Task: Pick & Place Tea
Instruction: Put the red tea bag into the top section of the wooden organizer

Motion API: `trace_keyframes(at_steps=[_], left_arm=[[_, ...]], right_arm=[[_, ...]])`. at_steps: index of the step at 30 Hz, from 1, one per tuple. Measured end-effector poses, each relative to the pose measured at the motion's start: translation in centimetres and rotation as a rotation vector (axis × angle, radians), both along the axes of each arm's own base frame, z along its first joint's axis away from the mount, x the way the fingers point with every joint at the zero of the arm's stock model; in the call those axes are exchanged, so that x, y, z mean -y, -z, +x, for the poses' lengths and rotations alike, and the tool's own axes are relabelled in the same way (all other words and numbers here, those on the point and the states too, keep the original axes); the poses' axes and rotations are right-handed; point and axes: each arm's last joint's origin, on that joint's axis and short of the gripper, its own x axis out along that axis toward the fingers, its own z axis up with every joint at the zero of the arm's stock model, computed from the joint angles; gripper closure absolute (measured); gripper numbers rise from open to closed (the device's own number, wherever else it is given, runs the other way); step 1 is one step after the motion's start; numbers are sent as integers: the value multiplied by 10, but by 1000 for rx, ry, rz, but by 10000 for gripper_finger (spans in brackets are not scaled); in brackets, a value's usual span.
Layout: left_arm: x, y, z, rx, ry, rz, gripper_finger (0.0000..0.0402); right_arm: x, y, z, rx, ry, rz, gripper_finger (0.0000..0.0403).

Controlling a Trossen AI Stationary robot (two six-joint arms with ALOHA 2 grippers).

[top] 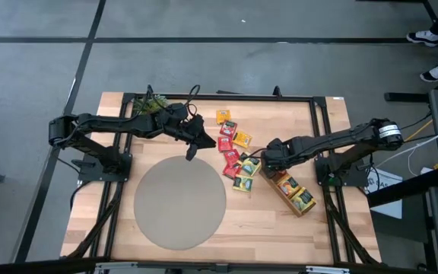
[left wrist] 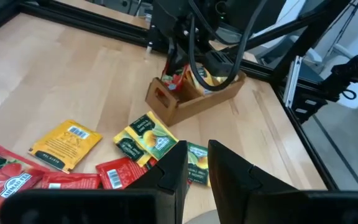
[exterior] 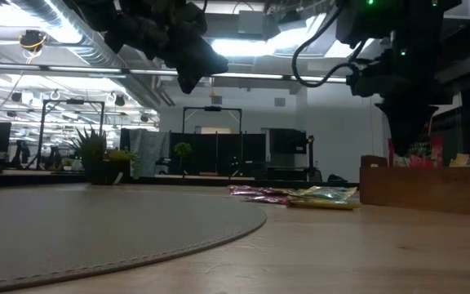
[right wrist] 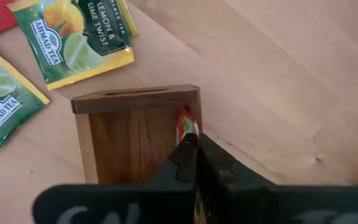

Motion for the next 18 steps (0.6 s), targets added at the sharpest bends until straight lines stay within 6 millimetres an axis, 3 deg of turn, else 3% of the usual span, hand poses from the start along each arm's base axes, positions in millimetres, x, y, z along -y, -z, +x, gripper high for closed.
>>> trace_keyframes(at_steps=[9,18], left_arm=[[0,0,0,0,0,0,341],[0,0,0,0,0,0,341]], right_arm=[[0,0,0,-2,-4,-4,391],[1,0,0,-3,-8,-33,328]])
